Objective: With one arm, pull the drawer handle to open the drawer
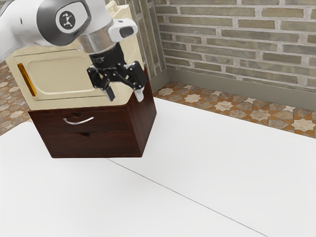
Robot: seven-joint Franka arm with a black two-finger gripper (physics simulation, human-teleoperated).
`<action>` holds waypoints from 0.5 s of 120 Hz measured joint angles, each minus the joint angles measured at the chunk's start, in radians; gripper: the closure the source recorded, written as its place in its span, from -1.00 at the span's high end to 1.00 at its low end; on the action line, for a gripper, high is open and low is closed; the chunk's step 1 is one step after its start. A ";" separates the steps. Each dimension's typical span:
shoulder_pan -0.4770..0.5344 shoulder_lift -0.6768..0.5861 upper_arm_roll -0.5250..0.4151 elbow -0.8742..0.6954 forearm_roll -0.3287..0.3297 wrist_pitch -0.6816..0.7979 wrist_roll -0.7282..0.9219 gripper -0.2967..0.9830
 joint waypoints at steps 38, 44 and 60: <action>0.002 0.001 -0.001 0.002 -0.008 -0.015 -0.118 0.54; 0.000 -0.004 0.003 0.014 -0.004 -0.016 -0.118 0.54; -0.002 -0.120 0.182 0.087 0.001 -0.053 -0.003 0.53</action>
